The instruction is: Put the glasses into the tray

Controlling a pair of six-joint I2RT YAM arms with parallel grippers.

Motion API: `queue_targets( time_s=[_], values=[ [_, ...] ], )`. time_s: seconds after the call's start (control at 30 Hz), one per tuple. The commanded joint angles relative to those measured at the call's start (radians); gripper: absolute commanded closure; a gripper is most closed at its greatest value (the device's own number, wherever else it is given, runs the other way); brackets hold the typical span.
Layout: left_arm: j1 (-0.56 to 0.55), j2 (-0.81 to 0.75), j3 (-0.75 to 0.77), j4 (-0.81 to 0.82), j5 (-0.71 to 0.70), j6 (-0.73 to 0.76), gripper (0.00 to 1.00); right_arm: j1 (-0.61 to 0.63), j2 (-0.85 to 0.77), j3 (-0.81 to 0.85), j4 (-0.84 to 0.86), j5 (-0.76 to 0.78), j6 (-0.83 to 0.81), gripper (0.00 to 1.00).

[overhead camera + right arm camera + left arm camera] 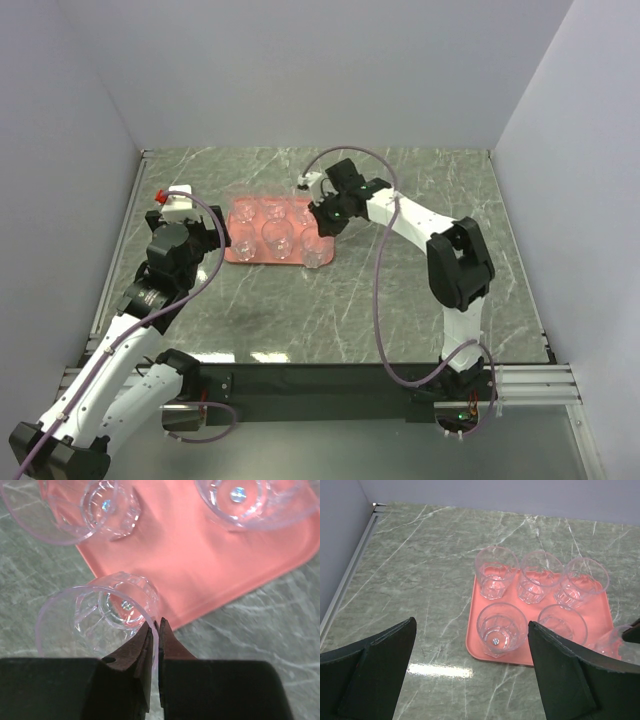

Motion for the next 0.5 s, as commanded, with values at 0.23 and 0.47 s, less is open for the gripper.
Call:
queue_targets(
  time_s=[0.23,0.47],
  values=[
    [0.007,0.002,-0.005,0.038,0.018,0.005,0.01,0.053,0.063,0.125,-0.032,0.078,0.0,0.99],
    [0.007,0.002,-0.006,0.038,0.021,0.004,0.0,0.067,0.094,0.159,-0.032,0.127,0.013,0.96]
  ],
)
